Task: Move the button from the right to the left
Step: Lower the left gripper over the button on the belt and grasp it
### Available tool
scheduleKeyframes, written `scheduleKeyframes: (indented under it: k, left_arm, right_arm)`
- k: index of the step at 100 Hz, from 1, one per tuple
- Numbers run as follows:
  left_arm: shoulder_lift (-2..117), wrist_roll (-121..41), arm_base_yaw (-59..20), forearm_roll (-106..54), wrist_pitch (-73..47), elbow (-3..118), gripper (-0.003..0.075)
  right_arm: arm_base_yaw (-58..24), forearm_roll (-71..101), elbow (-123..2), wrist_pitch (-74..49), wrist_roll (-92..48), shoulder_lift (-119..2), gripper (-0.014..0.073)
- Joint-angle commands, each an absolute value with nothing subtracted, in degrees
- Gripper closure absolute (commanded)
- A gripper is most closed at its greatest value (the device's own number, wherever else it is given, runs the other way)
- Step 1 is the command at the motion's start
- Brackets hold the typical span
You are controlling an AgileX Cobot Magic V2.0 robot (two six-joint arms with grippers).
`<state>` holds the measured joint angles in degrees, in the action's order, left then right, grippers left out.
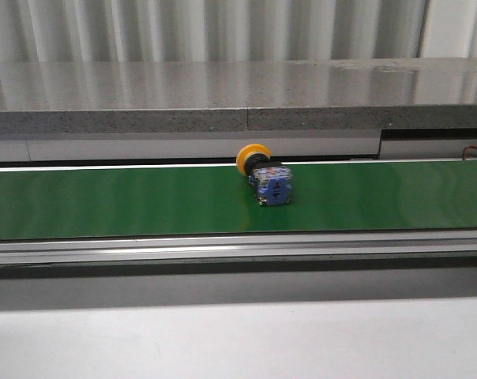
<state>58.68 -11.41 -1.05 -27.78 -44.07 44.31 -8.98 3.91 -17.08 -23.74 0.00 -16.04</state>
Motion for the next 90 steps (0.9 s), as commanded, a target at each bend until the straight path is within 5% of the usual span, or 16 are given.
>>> scheduleKeyframes:
  k: [1, 90]
  left_arm:
    - [60.89, -13.52, -1.75, -32.62, -42.92, 48.1, 0.0182]
    - [93.69, -1.21, -25.73, -31.76, -41.72, 71.48, 0.0165]
  right_arm:
    - [-9.0, 3.2, -18.63, -19.01, -0.51, -16.4, 0.066]
    - [-9.0, 3.2, -18.63, -19.01, -0.51, -16.4, 0.066]
